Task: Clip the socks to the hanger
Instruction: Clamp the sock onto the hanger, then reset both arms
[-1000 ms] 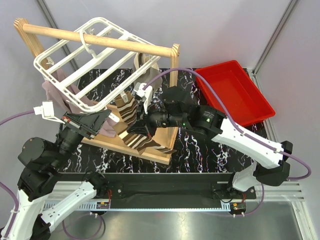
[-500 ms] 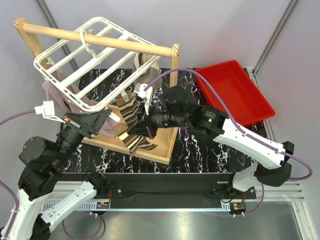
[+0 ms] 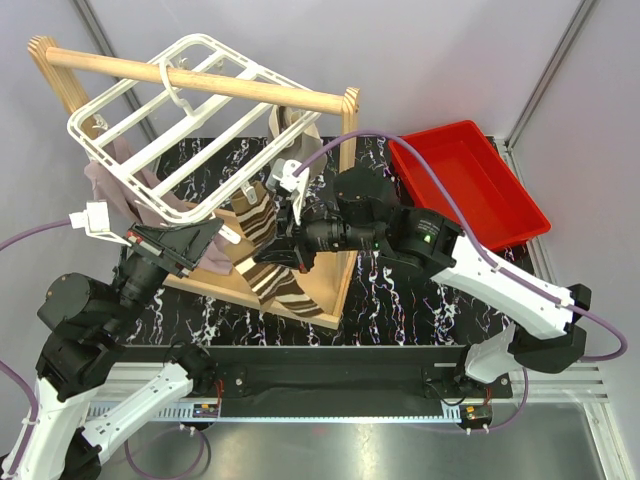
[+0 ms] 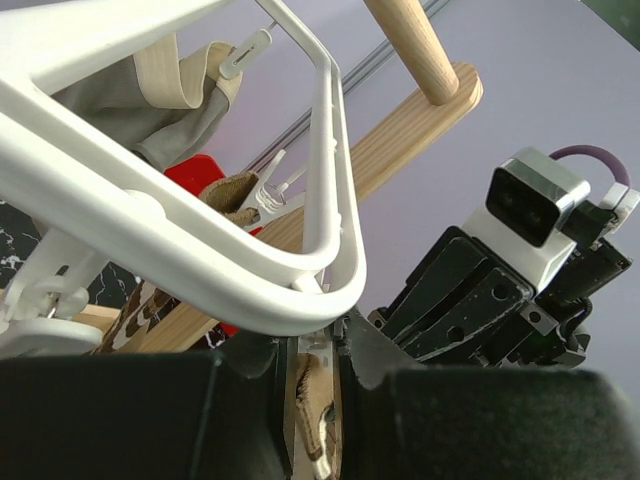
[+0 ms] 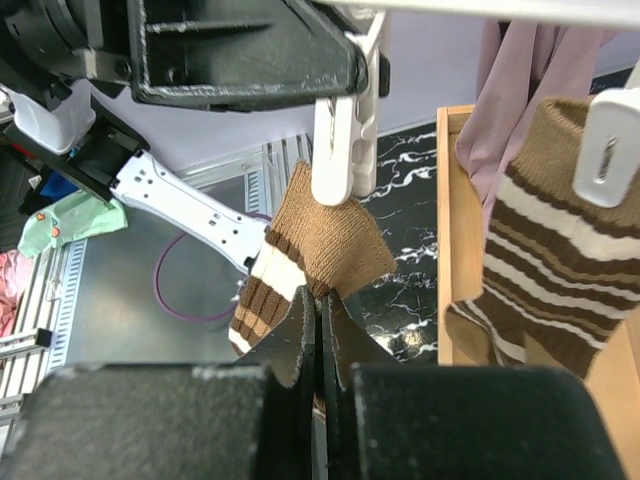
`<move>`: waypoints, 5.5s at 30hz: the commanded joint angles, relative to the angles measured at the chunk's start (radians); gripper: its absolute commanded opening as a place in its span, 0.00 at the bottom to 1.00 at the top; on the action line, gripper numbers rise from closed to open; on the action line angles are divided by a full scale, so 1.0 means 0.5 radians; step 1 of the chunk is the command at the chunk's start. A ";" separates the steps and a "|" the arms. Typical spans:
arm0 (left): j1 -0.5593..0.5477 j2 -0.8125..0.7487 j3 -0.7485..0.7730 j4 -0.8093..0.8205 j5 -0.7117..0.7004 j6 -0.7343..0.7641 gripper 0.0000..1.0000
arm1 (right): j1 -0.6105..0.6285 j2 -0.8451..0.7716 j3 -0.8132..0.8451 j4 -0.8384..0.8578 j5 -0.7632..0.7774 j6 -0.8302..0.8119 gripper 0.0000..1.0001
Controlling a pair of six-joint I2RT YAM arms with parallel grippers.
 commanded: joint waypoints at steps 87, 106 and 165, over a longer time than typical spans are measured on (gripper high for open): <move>-0.003 -0.496 0.019 -0.694 -0.208 0.332 0.83 | 0.021 0.776 0.779 0.188 0.546 0.182 0.29; -0.003 -0.530 0.118 -0.909 -0.334 0.237 0.72 | 0.088 0.930 0.943 -0.035 0.260 0.289 0.61; -0.003 -1.251 -2.659 2.203 0.761 -0.853 0.97 | 0.089 -2.792 -3.481 1.497 1.997 0.918 1.00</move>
